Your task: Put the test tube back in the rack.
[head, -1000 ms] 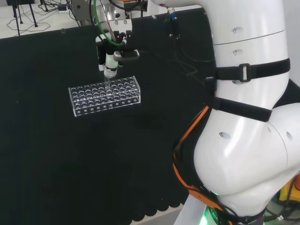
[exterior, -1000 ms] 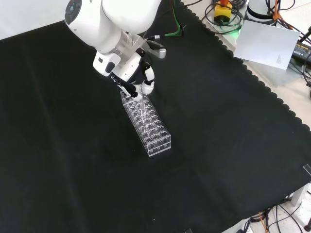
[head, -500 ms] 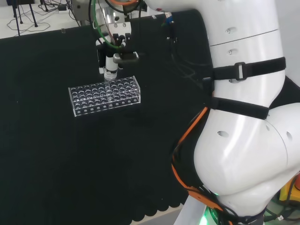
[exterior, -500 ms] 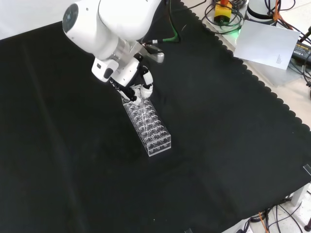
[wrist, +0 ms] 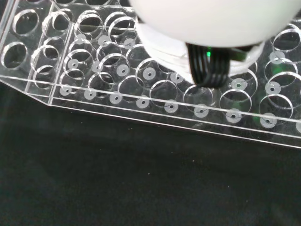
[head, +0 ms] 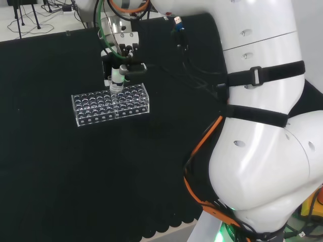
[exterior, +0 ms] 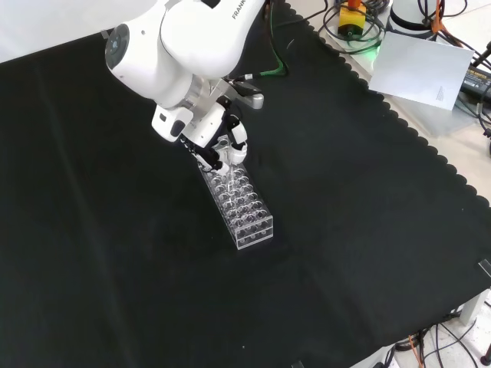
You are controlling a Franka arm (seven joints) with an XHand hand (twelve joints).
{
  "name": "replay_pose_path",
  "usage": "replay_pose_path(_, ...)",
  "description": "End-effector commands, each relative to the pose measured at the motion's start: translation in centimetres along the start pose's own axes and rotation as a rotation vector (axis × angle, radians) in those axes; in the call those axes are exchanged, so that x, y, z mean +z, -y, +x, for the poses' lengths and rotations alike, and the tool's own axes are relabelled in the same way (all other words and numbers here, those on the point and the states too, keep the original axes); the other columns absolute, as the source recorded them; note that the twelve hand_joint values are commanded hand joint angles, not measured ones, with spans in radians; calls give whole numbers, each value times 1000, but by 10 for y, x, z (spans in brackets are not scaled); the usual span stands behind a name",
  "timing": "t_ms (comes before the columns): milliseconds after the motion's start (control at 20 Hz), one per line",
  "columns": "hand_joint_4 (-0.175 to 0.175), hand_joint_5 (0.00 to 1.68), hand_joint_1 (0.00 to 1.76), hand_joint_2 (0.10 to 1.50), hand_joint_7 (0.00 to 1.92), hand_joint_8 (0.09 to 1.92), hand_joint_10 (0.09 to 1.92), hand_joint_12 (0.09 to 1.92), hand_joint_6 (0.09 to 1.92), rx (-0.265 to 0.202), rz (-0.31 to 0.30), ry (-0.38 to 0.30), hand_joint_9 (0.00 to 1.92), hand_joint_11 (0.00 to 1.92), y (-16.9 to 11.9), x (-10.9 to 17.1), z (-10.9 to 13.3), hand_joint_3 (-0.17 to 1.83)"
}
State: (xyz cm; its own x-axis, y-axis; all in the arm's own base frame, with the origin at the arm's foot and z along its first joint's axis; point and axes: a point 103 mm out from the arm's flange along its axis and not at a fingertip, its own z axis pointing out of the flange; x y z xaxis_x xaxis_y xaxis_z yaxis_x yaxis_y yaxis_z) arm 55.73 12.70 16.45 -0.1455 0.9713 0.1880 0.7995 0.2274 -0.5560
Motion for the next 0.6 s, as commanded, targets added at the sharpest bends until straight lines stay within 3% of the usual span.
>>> replay_pose_path(50,-158,1128,1325,512,1257,684,518,1244,504,-56,4,-114,1285,1004,11,-7,-6,686)
replay_pose_path(150,-97,729,1213,460,887,877,777,1406,721,-67,-22,-112,959,632,17,-16,-6,693)
replay_pose_path(250,-58,511,1154,444,648,974,927,1490,785,-77,-48,-113,729,422,24,-26,-4,679)
replay_pose_path(400,-36,399,1122,439,511,1007,988,1523,759,-93,-84,-104,594,315,32,-43,-1,671)
replay_pose_path(600,-30,385,1109,440,479,1010,996,1529,730,-102,-128,-99,563,288,48,-63,1,669)
